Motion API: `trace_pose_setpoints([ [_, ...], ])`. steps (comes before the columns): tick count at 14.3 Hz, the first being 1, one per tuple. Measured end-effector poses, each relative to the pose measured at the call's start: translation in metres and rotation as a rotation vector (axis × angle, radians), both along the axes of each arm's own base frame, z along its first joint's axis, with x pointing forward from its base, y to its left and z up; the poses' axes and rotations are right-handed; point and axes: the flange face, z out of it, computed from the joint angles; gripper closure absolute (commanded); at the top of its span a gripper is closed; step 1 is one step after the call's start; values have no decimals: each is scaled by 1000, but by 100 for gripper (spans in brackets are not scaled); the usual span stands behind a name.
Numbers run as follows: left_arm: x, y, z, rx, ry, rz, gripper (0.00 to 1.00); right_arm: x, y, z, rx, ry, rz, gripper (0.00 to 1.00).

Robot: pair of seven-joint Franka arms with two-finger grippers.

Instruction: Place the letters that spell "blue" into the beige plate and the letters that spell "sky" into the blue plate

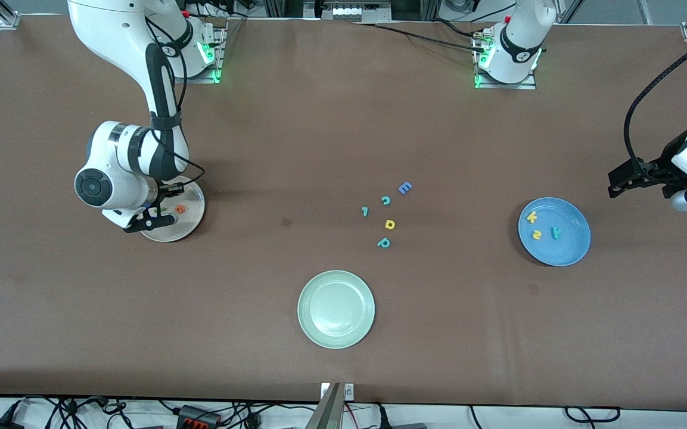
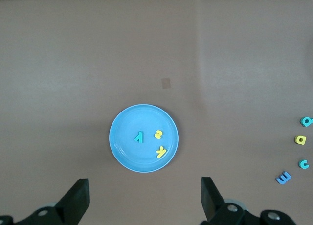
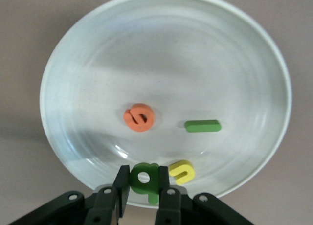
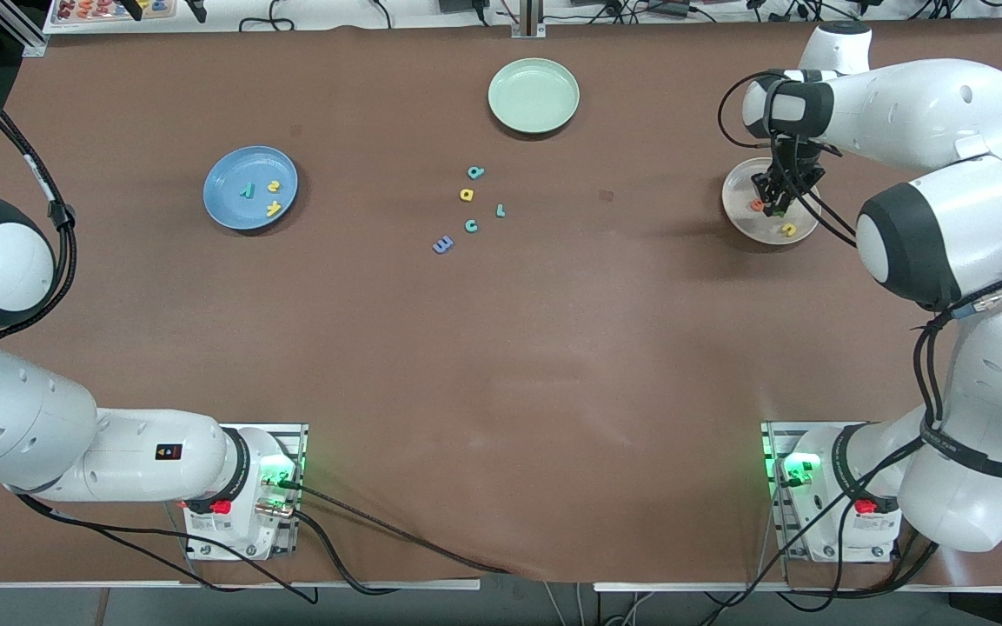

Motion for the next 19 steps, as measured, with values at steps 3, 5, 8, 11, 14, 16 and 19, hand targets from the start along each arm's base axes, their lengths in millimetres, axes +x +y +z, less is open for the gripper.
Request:
trace_pose_setpoints([
  [3, 0, 0, 0, 0, 0, 0, 0, -4, 9, -4, 14, 8, 1, 0],
  [5, 0, 0, 0, 0, 0, 0, 0, -5, 15, -4, 31, 3, -10, 0],
  [8, 0, 0, 0, 0, 0, 0, 0, 4, 23, 9, 60, -4, -32, 0],
  [11, 0, 0, 0, 0, 0, 0, 0, 37, 28, 75, 91, -1, -91, 0],
  [14, 0, 0, 0, 0, 0, 1, 0, 66, 18, 164, 112, -36, -144, 0],
  [16, 0, 0, 0, 0, 1, 1, 0, 77, 12, 209, 115, -80, -162, 0],
  [19, 0, 2, 0, 0, 1, 3, 0, 86, 11, 251, 108, -136, -176, 0],
])
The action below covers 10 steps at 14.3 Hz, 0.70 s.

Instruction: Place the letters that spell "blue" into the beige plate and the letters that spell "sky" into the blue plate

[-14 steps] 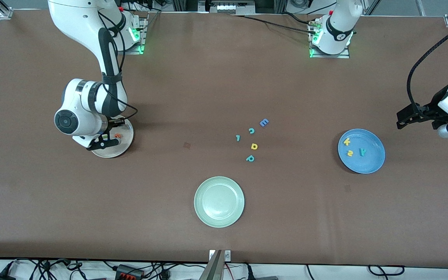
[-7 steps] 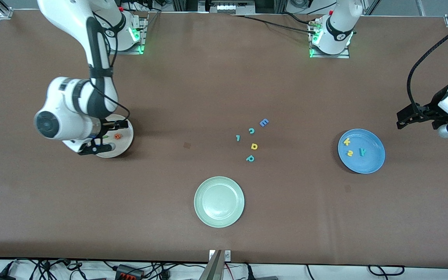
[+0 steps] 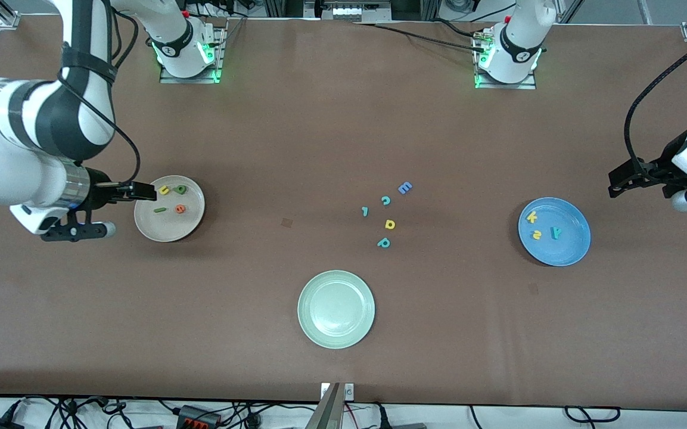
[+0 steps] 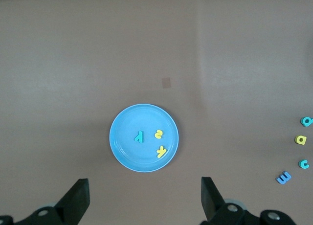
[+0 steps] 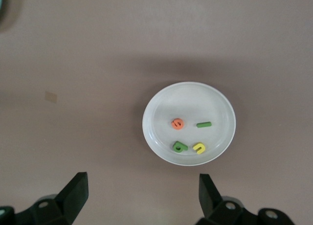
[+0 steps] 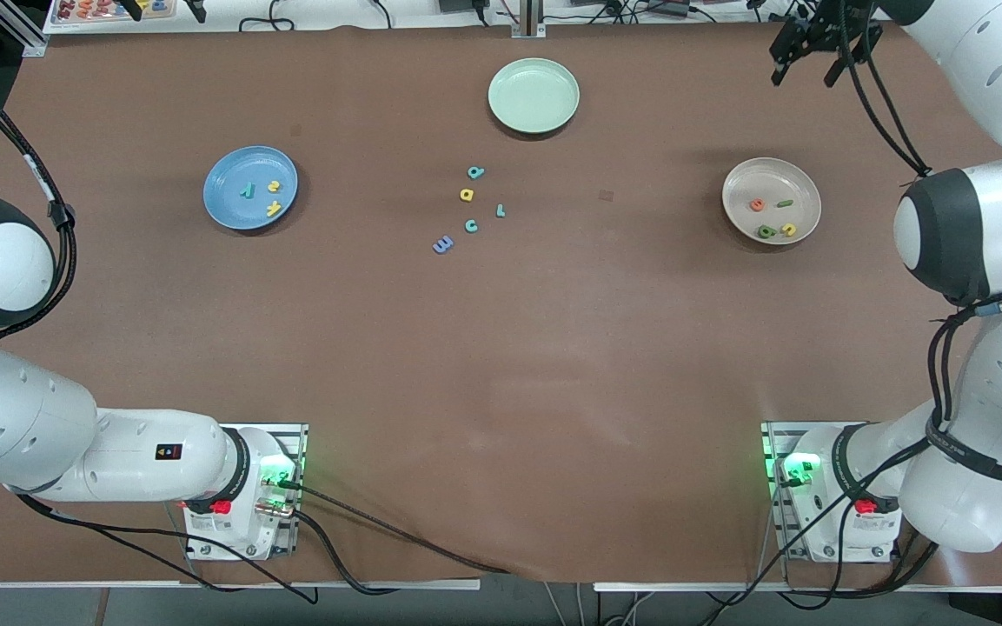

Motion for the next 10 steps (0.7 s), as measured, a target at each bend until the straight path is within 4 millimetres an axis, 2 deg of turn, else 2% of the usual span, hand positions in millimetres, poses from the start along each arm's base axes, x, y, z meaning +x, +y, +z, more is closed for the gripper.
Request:
trace_pose_setpoints([
  [3, 0, 5, 0, 0, 1, 9, 0, 4, -10, 16, 20, -34, -31, 0],
  [7, 0, 7, 0, 0, 1, 12, 0, 7, -28, 15, 78, -34, -82, 0],
  [10, 0, 7, 0, 0, 1, 12, 0, 15, -10, 12, 59, -15, -110, 0],
])
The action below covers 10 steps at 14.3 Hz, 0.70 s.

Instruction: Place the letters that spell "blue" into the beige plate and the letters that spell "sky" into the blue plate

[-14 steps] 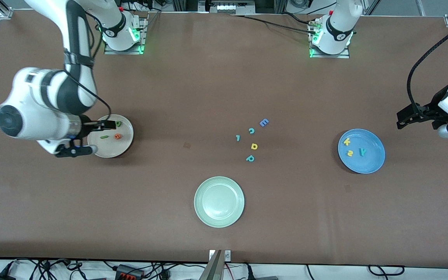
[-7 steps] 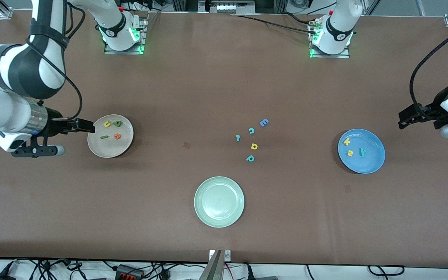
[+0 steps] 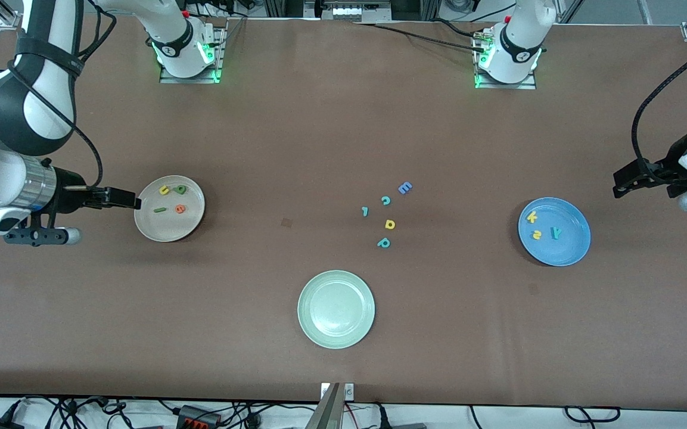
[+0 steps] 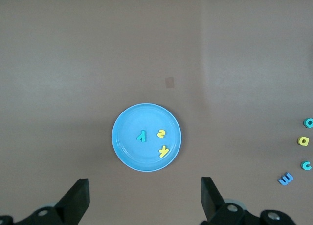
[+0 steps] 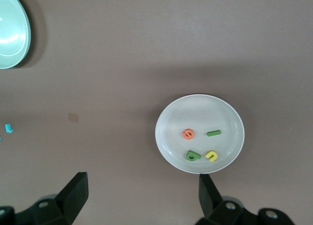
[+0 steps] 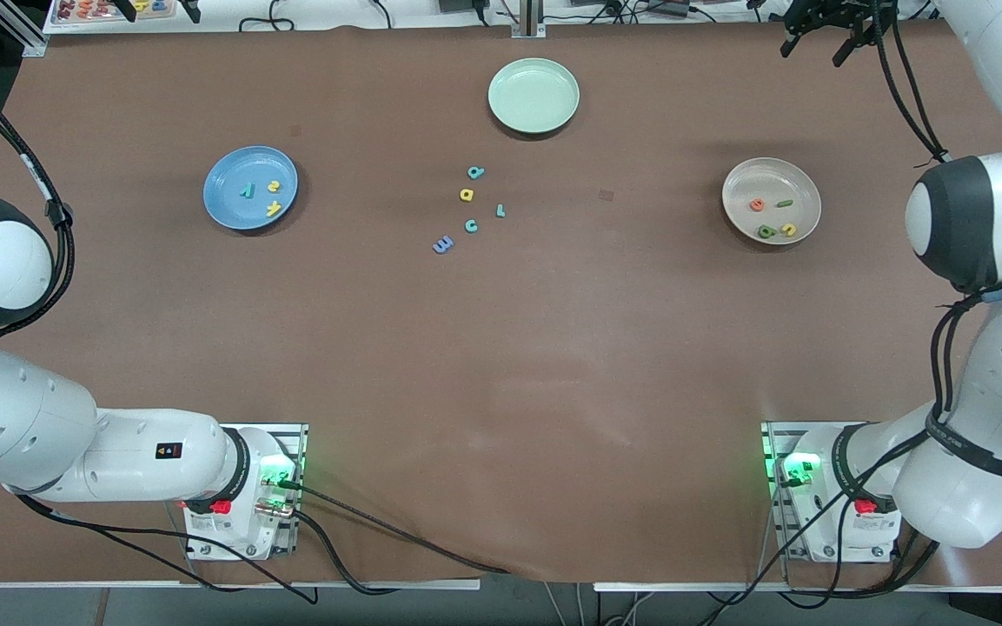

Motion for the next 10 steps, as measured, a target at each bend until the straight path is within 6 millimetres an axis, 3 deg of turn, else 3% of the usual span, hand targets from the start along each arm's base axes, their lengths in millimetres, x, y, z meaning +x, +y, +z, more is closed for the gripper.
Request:
trace_pose_setpoints([
  [3, 0, 0, 0, 0, 1, 0, 0, 3, 24, 10, -100, -7, 1, 0],
  [5, -1, 0, -1, 0, 7, 0, 0, -1, 26, 26, -149, -27, 10, 0],
  [7, -1, 0, -1, 0, 12, 1, 0, -4, 10, 44, -166, -56, 2, 0],
  [10, -2, 2, -2, 0, 18, 3, 0, -6, -34, 72, -157, -111, -52, 0],
])
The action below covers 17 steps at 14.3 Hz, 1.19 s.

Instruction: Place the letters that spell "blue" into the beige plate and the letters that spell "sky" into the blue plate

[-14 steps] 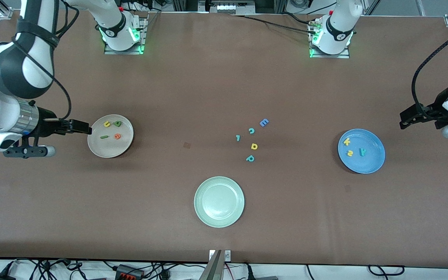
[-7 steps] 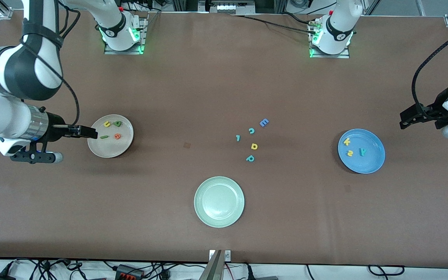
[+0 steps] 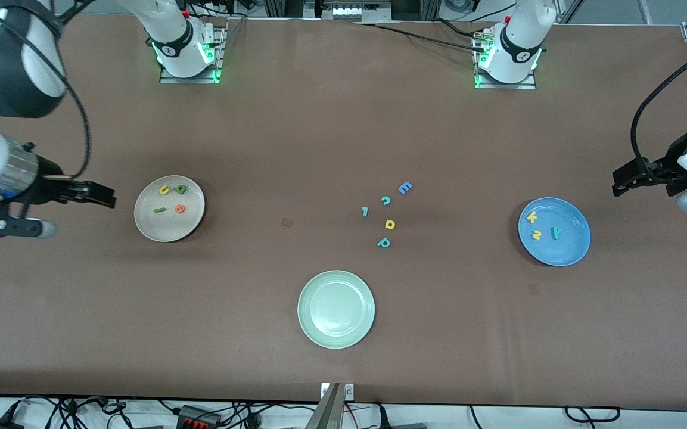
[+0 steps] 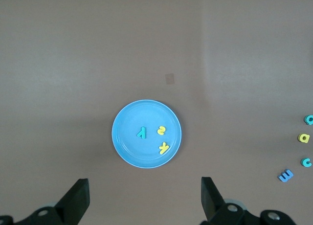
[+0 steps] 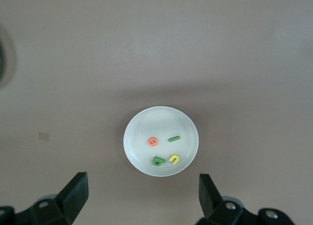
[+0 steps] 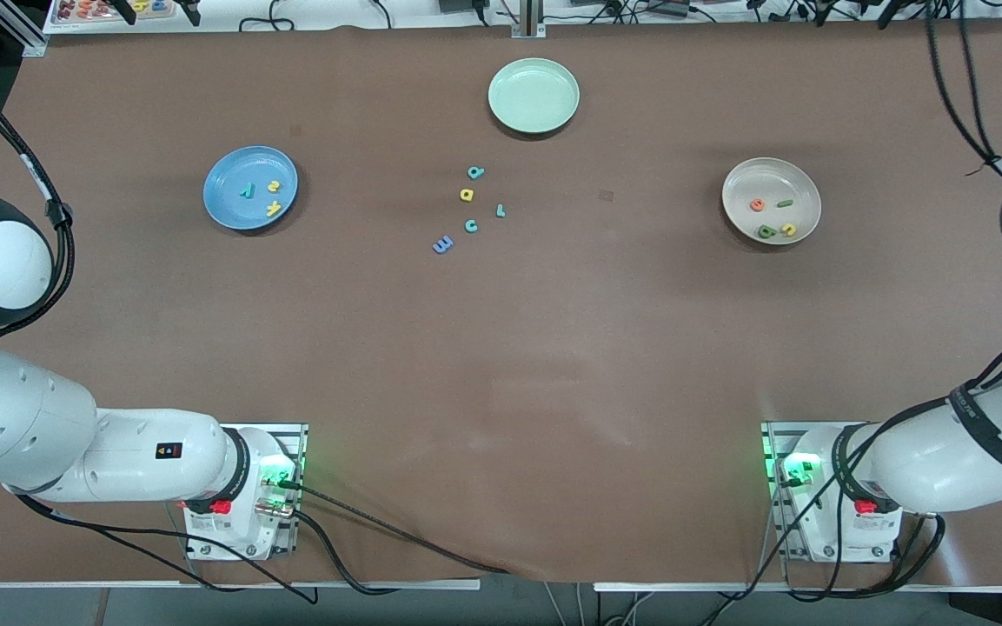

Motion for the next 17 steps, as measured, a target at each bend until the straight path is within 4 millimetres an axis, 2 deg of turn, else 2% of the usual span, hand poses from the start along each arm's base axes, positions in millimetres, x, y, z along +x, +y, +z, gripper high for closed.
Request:
trace_pose_setpoints([
  [5, 0, 8, -3, 0, 13, 13, 0, -20, -79, 48, 6, -78, -89, 0],
  [7, 0, 8, -5, 0, 16, 14, 0, -28, -101, 62, 6, -100, -66, 0],
  [9, 0, 9, -6, 0, 21, 14, 0, -34, -102, 70, 4, -106, -51, 0],
  [11, 0, 10, -6, 0, 22, 17, 0, -37, -95, 70, -15, -78, -11, 0],
  [14, 0, 13, -7, 0, 23, 22, 0, -42, -85, 59, -23, -43, 17, 0],
  [17, 0, 13, -7, -6, 24, 23, 0, -61, -86, 44, -18, -58, 15, 0],
])
